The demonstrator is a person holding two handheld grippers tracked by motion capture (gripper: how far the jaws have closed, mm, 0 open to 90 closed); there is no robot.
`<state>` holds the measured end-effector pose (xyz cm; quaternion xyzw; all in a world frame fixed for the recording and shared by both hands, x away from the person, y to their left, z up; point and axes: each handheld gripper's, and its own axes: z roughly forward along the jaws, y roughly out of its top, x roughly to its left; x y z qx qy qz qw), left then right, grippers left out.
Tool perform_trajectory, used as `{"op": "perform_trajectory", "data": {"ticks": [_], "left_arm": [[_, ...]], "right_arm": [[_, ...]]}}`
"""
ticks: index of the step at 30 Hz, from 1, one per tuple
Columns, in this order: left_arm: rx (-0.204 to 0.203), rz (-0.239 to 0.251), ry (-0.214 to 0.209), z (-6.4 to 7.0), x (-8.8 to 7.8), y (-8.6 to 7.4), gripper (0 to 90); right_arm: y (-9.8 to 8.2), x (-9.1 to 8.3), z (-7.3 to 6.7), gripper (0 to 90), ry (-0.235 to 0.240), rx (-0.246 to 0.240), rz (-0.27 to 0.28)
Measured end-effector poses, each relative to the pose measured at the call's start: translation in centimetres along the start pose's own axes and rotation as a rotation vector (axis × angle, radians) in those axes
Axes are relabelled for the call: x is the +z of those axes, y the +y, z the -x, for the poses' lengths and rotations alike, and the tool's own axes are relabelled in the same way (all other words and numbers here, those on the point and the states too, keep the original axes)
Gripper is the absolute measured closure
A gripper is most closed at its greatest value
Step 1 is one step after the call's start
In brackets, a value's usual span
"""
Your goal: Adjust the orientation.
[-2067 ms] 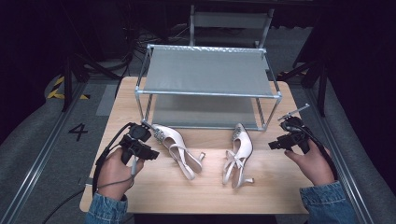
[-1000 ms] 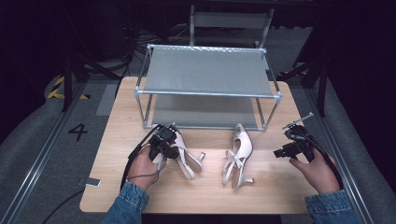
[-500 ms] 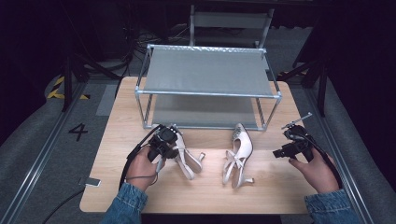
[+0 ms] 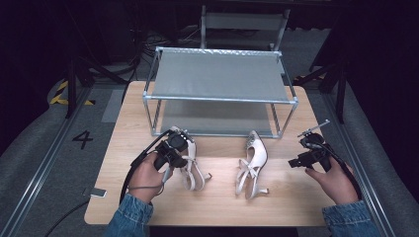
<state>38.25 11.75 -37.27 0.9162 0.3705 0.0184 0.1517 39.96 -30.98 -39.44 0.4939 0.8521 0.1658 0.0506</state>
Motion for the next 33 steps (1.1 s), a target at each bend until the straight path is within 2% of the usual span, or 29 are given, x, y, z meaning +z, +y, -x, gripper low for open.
{"op": "perform_trajectory", "data": {"ticks": [8,10,14,17,27,32,33], "left_arm": [[0.0,-0.005,0.034,0.1,-0.7,0.1,84.4],[0.013,-0.009,0.037,0.2,-0.8,0.3,84.3],[0.022,-0.001,0.023,0.5,-0.4,0.8,84.2],[0.039,0.01,-0.012,0.7,0.1,1.4,84.7],[0.049,0.022,-0.077,1.3,1.3,2.6,80.4],[0.045,0.01,-0.055,1.4,1.5,3.1,73.0],[0.037,-0.003,-0.054,1.4,1.5,3.1,68.2]], "right_arm": [[-0.3,0.0,0.2,47.3,0.001,0.006,-0.004],[-0.4,0.0,0.2,47.3,0.0,0.014,-0.006],[-0.7,0.1,0.3,47.1,-0.002,0.018,-0.011],[-1.0,0.1,0.3,47.1,0.0,0.02,-0.012],[-1.7,0.3,0.8,46.7,-0.004,0.041,-0.026],[-2.3,0.4,1.0,46.3,-0.006,0.048,-0.03],[-2.4,0.4,1.0,46.2,-0.005,0.056,-0.031]]}}
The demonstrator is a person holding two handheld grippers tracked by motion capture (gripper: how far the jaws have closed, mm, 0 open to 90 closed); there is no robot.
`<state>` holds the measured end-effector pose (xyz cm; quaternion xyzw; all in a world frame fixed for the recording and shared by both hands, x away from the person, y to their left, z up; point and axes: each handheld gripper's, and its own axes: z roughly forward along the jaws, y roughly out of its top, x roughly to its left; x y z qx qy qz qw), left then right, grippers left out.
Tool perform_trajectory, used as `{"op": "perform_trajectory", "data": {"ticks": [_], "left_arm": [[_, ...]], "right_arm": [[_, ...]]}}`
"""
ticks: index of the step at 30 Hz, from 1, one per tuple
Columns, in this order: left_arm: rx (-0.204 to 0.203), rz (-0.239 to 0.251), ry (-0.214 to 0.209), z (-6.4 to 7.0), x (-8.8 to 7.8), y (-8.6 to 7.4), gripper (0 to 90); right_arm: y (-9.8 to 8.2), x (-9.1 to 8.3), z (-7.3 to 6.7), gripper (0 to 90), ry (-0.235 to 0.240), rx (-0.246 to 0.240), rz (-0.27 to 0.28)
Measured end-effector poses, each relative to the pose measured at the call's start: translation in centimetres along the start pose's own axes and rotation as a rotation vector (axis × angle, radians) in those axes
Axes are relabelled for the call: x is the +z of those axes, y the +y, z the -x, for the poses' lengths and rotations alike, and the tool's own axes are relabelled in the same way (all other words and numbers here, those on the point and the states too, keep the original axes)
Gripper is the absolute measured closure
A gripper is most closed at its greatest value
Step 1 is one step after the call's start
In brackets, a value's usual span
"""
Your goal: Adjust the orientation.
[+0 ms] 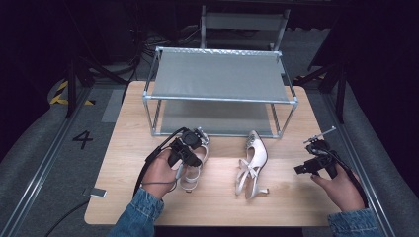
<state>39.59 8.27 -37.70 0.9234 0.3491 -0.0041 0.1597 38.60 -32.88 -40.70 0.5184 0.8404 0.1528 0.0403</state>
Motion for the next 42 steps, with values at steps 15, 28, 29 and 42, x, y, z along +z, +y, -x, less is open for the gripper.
{"op": "perform_trajectory", "data": {"ticks": [15,28,29,42], "left_arm": [[-0.03,0.002,0.068,0.2,-1.6,-0.2,46.5],[-0.07,0.072,0.011,1.1,-0.8,0.9,38.0],[-0.078,0.068,-0.005,1.1,-0.4,1.1,38.6],[-0.182,0.024,-0.053,0.5,3.2,1.7,52.8]], "right_arm": [[-0.5,0.0,0.2,45.1,0.0,0.0,-0.007],[-0.9,0.1,0.1,44.4,-0.005,0.004,-0.009],[-0.9,0.1,0.2,44.4,-0.004,0.008,-0.007],[-1.2,0.3,0.1,43.9,-0.001,0.009,-0.022]]}}
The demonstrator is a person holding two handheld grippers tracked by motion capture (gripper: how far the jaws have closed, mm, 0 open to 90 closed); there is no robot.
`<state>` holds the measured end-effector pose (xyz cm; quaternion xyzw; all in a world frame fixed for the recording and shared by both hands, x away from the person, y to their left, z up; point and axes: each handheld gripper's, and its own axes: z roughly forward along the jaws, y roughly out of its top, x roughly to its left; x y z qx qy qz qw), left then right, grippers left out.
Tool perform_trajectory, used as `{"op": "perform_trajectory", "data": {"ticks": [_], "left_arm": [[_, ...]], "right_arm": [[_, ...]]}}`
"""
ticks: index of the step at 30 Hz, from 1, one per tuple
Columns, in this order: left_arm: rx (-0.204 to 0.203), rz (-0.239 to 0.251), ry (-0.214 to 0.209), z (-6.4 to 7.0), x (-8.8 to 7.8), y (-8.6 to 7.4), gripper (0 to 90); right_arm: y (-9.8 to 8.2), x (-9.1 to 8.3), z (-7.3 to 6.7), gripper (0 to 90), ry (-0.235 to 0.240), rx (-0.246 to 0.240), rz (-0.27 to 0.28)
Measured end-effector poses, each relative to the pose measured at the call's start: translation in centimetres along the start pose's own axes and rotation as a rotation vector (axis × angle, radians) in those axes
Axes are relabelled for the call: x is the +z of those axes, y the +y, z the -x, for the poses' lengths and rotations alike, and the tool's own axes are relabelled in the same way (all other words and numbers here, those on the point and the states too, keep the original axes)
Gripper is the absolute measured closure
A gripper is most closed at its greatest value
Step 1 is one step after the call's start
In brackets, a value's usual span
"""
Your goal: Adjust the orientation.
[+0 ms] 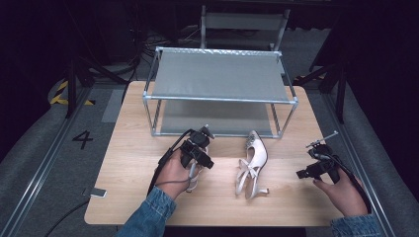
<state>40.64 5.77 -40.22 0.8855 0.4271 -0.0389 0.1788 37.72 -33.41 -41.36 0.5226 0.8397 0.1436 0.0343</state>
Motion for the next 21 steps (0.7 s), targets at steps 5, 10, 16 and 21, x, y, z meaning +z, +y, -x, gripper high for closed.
{"op": "perform_trajectory", "data": {"ticks": [5,10,16,21], "left_arm": [[-0.017,0.004,0.016,-0.3,1.0,0.0,56.9],[-0.005,0.002,0.053,-0.2,1.8,0.0,63.7],[-0.004,0.009,0.078,-0.2,1.4,-0.1,75.2],[0.02,0.001,0.103,-0.2,0.8,-0.4,83.4]], "right_arm": [[0.0,0.2,-0.1,43.8,-0.002,0.003,-0.003],[0.1,0.3,-0.1,43.8,0.004,0.001,-0.008],[0.1,0.4,-0.2,43.7,0.001,0.001,-0.012],[0.1,0.3,-0.1,43.8,-0.001,-0.002,-0.009]]}}
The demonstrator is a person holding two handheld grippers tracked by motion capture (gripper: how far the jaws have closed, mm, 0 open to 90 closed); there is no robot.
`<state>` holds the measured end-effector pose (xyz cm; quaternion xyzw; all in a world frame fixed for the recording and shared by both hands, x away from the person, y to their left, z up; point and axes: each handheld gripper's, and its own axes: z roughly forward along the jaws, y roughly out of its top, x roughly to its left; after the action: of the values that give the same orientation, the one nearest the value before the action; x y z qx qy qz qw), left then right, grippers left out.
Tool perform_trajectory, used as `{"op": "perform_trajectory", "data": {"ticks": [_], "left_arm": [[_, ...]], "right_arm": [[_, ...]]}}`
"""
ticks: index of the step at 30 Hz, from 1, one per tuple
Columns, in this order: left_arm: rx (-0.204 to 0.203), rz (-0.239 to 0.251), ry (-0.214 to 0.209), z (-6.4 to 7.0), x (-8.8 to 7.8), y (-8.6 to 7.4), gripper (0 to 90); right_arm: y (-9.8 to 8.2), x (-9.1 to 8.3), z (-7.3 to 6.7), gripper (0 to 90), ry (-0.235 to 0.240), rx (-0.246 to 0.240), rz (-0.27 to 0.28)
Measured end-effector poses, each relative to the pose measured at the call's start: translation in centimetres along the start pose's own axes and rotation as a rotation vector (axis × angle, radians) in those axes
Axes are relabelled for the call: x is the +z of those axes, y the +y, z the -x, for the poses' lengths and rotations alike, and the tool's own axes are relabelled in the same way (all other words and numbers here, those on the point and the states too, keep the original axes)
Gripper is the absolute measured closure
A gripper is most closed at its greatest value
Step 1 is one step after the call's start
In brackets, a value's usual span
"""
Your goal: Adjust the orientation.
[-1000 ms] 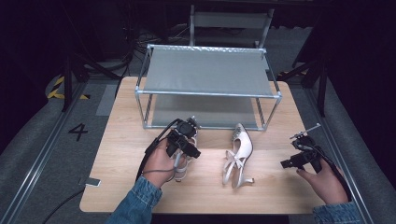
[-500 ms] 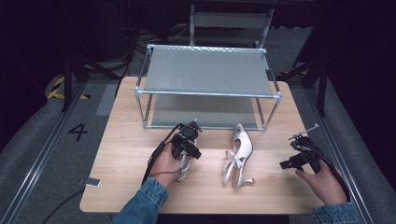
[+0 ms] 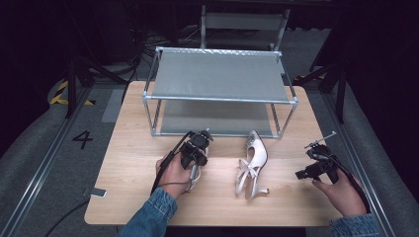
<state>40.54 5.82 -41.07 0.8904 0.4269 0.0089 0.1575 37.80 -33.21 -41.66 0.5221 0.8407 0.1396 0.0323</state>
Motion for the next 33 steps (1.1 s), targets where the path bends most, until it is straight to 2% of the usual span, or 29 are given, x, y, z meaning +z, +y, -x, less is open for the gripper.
{"op": "perform_trajectory", "data": {"ticks": [4,9,13,17,22,26,30,33], "left_arm": [[-0.006,0.015,0.028,-0.1,-1.0,-0.2,85.0],[-0.021,0.05,0.042,-1.2,-2.5,-0.4,85.2],[-0.033,0.088,0.025,-1.9,-3.4,-0.4,85.3],[-0.023,0.117,0.064,-2.1,-4.1,0.0,85.3],[-0.028,0.166,0.089,-2.5,-4.8,0.7,85.2],[-0.035,0.198,0.109,-3.3,-4.7,1.6,85.2],[-0.046,0.214,0.134,-4.4,-3.9,2.7,85.2],[-0.065,0.229,0.138,-5.0,-3.2,3.2,85.1]], "right_arm": [[0.0,0.0,0.0,43.8,0.004,0.0,-0.002],[-0.1,0.0,0.1,43.8,0.002,0.001,-0.001],[-0.2,0.1,0.1,43.8,0.003,0.006,-0.008],[-0.5,0.0,0.0,43.8,0.006,0.007,-0.001],[-1.0,0.0,0.3,43.8,0.017,0.023,0.0],[-1.4,0.2,0.3,43.8,0.021,0.033,-0.008],[-1.8,-0.1,0.3,43.6,0.062,0.039,0.007],[-1.9,-0.4,0.0,43.6,0.078,0.041,0.019]]}}
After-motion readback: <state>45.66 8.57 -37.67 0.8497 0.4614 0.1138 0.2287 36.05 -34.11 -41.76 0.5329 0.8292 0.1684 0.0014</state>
